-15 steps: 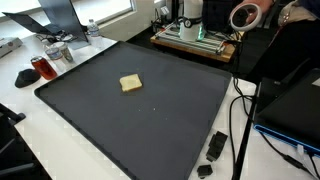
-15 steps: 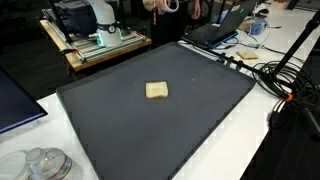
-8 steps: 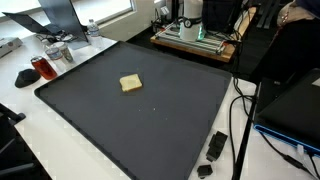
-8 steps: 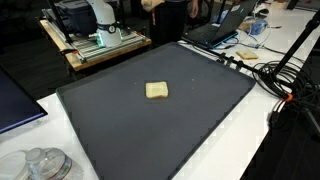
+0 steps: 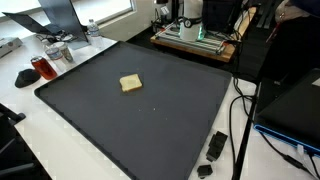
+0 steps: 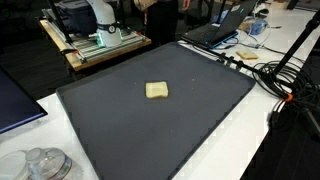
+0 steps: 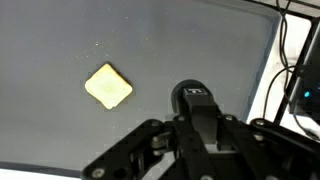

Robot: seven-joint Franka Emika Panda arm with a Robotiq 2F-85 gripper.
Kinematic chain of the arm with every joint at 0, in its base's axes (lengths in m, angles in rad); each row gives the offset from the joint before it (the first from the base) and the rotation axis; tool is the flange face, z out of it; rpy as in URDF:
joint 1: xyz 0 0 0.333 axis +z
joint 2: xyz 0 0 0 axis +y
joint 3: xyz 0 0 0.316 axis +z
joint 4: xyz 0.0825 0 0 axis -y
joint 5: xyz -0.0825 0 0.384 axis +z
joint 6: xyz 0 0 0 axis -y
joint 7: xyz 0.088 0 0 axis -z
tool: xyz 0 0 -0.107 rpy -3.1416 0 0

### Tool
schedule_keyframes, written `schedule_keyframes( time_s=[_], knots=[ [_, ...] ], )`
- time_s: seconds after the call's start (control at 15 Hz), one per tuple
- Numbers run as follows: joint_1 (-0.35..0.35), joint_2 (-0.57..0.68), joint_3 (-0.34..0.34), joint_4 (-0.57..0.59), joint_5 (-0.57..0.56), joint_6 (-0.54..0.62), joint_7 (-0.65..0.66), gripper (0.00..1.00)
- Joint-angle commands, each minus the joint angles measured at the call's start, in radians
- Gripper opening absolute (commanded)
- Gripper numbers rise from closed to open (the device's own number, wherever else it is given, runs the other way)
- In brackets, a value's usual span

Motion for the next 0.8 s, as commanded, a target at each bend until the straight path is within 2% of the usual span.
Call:
schedule_keyframes(
  time_s=[0.0, 0.4, 0.73],
  knots=[
    [-0.047, 0.193, -0.048, 0.082, 0.062, 0.067, -0.018, 0.05],
    [-0.124, 0.425, -0.086, 0.11, 0.151, 0.281, 0.0, 0.05],
    [-0.142, 0.523, -0.1, 0.075, 0.187, 0.474, 0.153, 0.05]
  ],
)
